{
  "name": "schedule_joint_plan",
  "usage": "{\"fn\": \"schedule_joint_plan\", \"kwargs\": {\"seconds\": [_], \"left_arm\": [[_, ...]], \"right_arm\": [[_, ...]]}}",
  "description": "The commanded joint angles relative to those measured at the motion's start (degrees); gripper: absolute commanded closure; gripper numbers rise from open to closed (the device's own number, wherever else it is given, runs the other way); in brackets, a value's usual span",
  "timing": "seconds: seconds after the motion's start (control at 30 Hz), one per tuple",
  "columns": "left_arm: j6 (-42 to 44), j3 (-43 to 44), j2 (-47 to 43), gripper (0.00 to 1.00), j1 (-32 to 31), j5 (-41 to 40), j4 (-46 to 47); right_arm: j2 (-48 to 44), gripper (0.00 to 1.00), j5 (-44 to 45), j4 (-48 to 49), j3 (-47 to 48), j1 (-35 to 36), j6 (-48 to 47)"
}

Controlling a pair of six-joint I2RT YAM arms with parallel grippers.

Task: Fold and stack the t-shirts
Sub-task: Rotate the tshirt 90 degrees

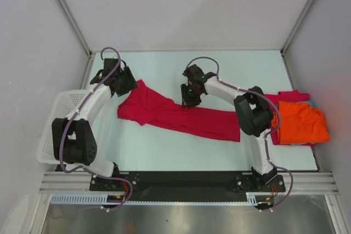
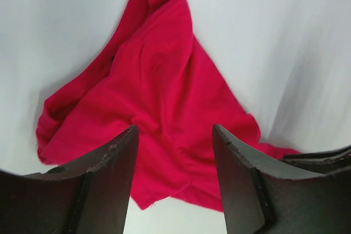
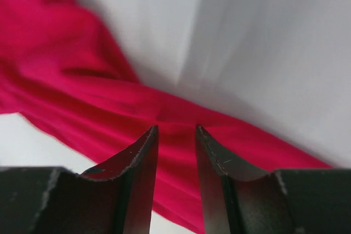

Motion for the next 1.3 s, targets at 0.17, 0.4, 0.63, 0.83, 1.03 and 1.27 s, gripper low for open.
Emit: {"fn": "schedule_joint_plan", "kwargs": {"seconds": [0.17, 0.4, 0.63, 0.83, 1.03, 1.27], "left_arm": [[3.65, -9.21, -11.05, 0.38, -0.24, -1.45, -0.07], [3.47, -13.61, -15.79, 0.38, -0.24, -0.22, -1.30], [4.17, -14.67, -22.21, 0.38, -0.24, 0.05, -3.76], [5.14, -15.46, -23.71, 0.38, -0.15, -0.40, -5.43], [5.67, -15.81, -24.94, 0.37, -0.15, -0.13, -7.10], [6.20, -16.16, -28.19, 0.37, -0.15, -0.14, -8.86]], "right_arm": [[7.64, 0.59, -6.39, -4.48, 22.02, 7.94, -2.33], [17.66, 0.57, -11.66, -7.56, 36.88, 8.91, -1.28], [27.33, 0.58, -14.13, -4.92, 39.36, 9.00, 1.09], [30.76, 0.57, -13.43, -4.74, 40.67, 8.91, 1.10], [32.43, 0.74, -6.14, -5.88, 40.94, 5.14, 4.52], [33.75, 0.74, 8.63, -12.12, 43.75, -1.18, 5.84]]}}
